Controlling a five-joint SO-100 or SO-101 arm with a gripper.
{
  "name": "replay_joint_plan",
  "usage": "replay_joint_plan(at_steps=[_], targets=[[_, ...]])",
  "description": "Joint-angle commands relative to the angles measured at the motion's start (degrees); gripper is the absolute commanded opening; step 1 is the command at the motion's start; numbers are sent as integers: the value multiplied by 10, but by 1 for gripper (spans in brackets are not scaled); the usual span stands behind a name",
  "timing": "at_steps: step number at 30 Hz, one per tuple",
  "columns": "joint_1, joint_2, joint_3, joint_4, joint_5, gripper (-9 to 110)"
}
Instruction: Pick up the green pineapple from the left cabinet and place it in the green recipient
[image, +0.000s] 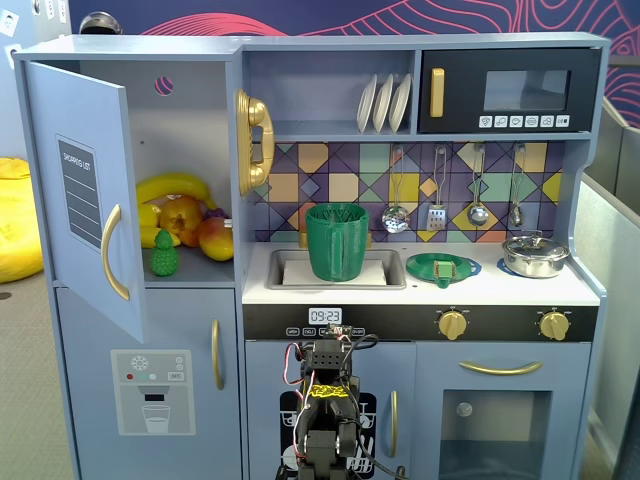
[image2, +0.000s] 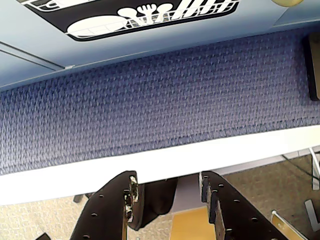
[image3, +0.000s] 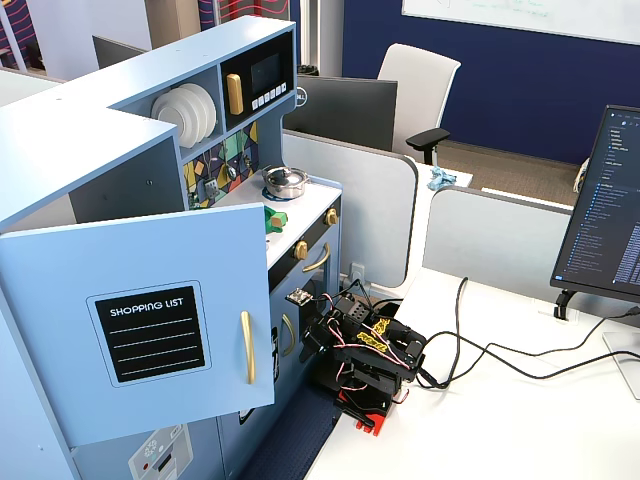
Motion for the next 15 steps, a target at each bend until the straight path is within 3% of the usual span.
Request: replay_joint_plan(at_steps=[1, 12, 15], targets=[[13, -1, 2, 108, -4, 0], [0, -1, 2, 101, -7, 0], [-46, -12, 1, 8, 17, 0]])
